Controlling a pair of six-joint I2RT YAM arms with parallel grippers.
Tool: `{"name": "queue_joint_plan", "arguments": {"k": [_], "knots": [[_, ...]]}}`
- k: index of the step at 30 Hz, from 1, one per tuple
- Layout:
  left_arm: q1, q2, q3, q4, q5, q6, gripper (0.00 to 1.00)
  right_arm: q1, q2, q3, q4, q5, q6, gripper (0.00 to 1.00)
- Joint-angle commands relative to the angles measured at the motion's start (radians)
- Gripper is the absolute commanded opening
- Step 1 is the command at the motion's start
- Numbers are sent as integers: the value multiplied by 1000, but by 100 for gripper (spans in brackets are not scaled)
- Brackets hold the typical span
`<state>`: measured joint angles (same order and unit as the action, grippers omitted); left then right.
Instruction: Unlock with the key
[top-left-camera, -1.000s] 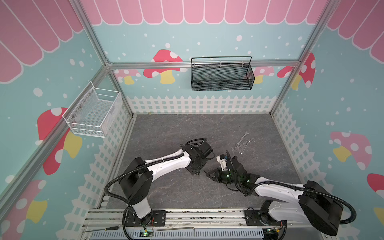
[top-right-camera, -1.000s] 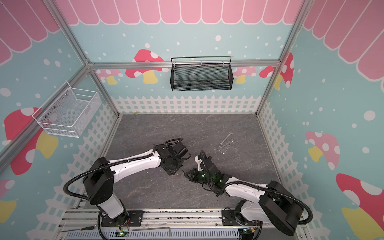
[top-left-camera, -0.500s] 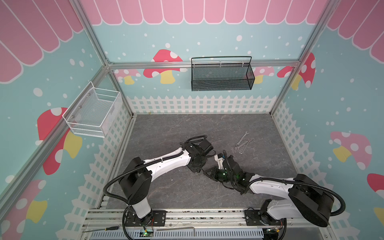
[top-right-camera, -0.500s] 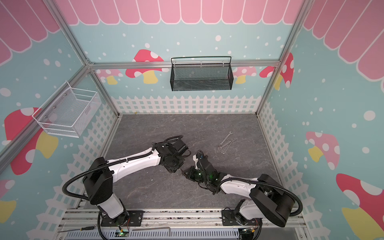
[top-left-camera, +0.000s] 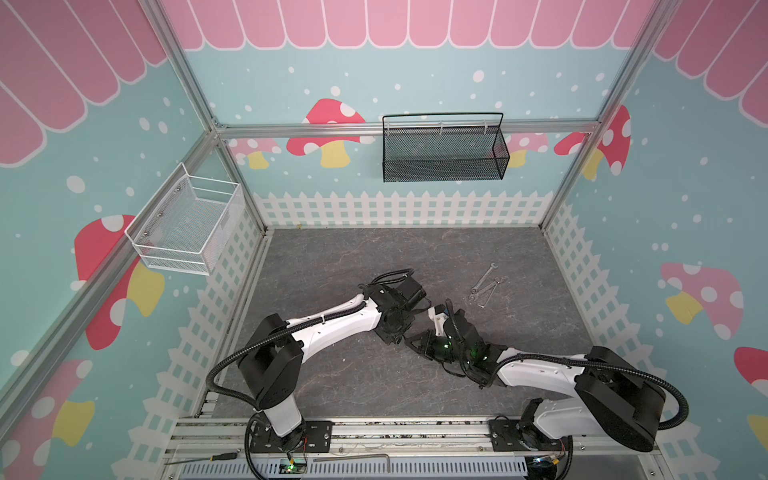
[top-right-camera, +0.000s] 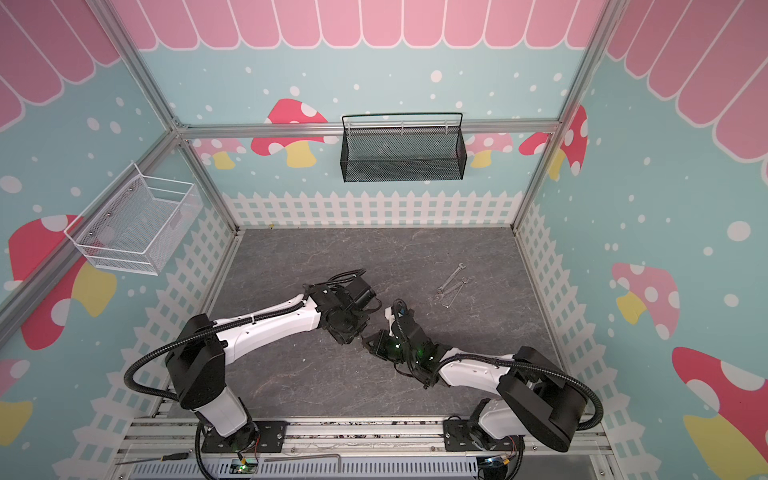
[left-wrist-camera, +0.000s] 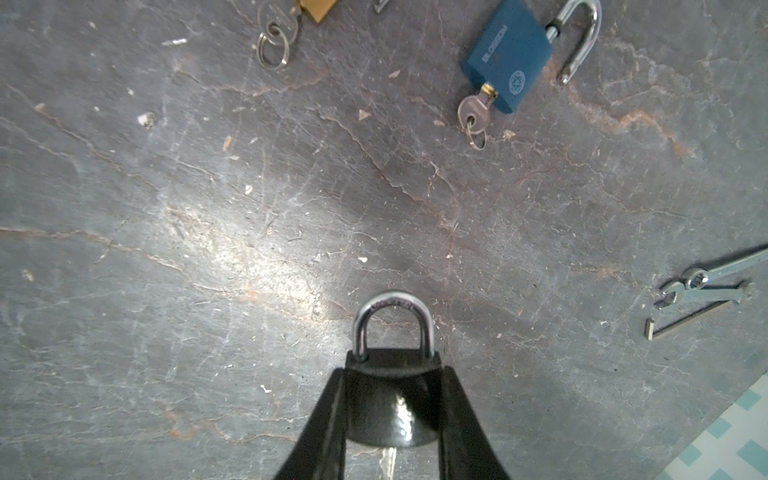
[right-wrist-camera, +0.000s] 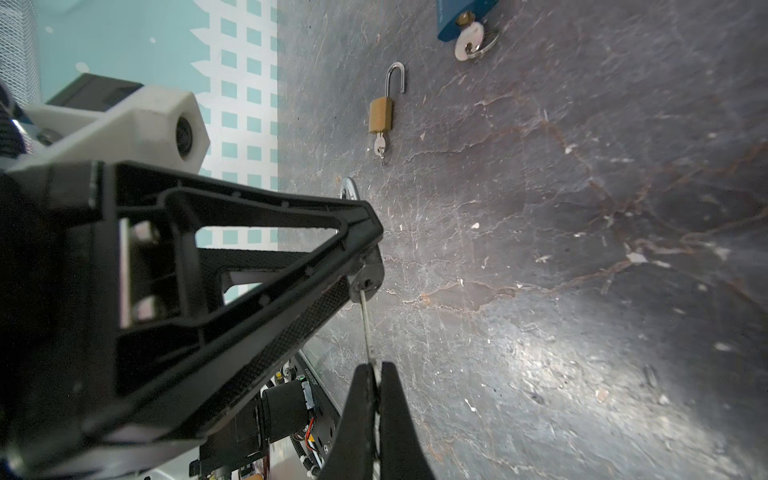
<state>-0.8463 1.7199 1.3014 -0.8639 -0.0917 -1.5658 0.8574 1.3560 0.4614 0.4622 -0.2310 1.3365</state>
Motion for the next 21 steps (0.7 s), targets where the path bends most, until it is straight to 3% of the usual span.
{"name": "queue_joint_plan", "arguments": {"k": [1, 21], "knots": [[-5, -17, 31, -15, 12, 4, 0, 5, -11, 1, 10, 35, 26, 0], [-37, -51, 39, 42, 59, -31, 0, 5, -20, -19, 81, 51, 68, 0]]}}
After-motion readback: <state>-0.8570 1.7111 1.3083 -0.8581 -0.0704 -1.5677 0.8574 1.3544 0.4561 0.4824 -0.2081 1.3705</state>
